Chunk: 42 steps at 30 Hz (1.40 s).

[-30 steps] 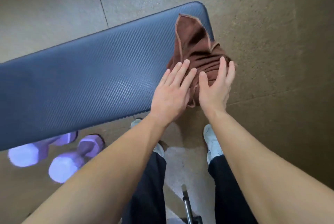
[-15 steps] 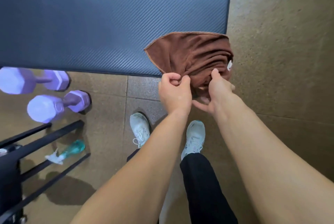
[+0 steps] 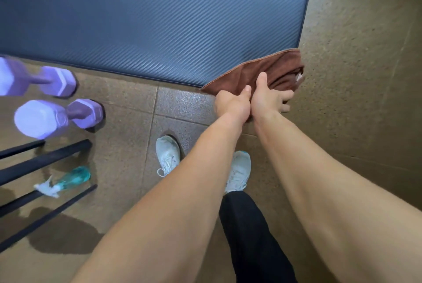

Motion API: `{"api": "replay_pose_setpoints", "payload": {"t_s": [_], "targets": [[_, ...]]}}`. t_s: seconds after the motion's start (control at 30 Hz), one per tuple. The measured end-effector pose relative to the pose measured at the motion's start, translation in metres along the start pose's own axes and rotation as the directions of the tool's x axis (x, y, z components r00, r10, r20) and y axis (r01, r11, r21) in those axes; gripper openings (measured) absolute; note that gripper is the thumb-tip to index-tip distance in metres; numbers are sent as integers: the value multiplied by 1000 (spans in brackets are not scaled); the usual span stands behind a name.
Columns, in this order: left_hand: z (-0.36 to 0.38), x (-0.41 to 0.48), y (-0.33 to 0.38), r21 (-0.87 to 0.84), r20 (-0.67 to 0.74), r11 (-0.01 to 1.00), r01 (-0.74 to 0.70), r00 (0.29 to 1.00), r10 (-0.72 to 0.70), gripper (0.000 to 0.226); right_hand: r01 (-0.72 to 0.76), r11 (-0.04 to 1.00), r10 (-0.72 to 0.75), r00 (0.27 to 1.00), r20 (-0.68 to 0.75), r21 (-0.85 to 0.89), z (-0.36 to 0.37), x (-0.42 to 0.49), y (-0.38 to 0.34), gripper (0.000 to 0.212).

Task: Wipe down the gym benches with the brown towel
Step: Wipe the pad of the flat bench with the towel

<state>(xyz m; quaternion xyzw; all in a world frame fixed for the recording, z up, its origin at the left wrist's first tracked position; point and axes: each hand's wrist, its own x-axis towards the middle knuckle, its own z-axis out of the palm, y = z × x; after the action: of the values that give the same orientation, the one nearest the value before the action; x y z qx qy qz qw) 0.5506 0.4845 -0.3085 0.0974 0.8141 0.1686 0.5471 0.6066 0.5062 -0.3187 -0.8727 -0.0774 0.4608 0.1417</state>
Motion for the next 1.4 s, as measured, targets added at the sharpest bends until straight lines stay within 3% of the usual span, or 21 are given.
{"api": "replay_pose_setpoints", "payload": {"t_s": [0.07,0.13,0.2,0.3,0.33,0.4,0.5,0.6,0.73,0.83,0.93,1.0,1.07,1.1,1.17,1.2,1.27,1.33,1.4], "targets": [[-21,12,-5,57,-100,996,-61,993,67,41,-7,998,7,1000,-2,64,22,-15,6,81],[-46,21,-9,30,-203,995,-94,974,98,31,-63,983,35,987,157,175,50,-31,10,71],[-68,32,-11,-125,-265,986,-113,961,76,24,-176,946,79,940,332,272,67,-43,8,58],[-76,42,-16,-398,-186,911,-106,982,33,33,-340,842,91,855,511,419,59,-47,8,41],[-66,42,-17,-426,-136,902,-72,991,15,47,-359,813,77,847,527,459,48,-41,12,41],[-37,29,-17,-392,-55,920,-19,998,-2,80,-372,750,56,859,508,547,22,-22,23,37],[1,-1,-12,-299,64,953,57,997,-40,68,-316,704,58,918,391,636,-18,1,32,27],[15,-3,-22,-288,89,953,95,993,-73,52,-216,783,51,957,285,583,-29,4,27,25],[-12,15,-17,-394,-98,919,29,993,-73,34,-89,954,49,989,142,288,10,-23,19,41],[-54,33,-5,-519,-255,855,-16,957,-138,30,-123,957,39,951,305,262,46,-48,16,35],[-87,43,-1,-669,-288,741,-60,940,-183,25,-149,968,37,881,472,202,54,-66,11,26],[-88,42,-3,-703,-255,709,-63,952,-169,31,-19,993,-40,876,481,118,41,-71,9,20],[-67,34,-7,-751,-139,660,13,974,-178,59,277,960,-232,879,417,-50,17,-71,3,22],[-53,24,-4,-774,-50,628,81,981,-188,73,435,886,-351,856,380,-159,2,-69,-2,23],[-26,5,2,-825,72,541,165,979,-190,85,678,619,-608,733,303,-396,-27,-58,-11,27],[-14,0,4,-833,93,522,185,976,-198,92,746,443,-732,622,280,-497,-39,-47,-15,27],[7,-4,4,-789,86,581,200,972,-218,107,819,128,-872,362,330,-560,-53,-18,-20,29],[9,-10,1,-723,76,656,216,969,-235,98,861,-162,-816,157,556,-481,-57,13,-19,54],[-3,-4,-2,-737,-9,661,140,976,-218,54,775,-546,-580,-76,811,-318,-52,36,-11,72]]}}
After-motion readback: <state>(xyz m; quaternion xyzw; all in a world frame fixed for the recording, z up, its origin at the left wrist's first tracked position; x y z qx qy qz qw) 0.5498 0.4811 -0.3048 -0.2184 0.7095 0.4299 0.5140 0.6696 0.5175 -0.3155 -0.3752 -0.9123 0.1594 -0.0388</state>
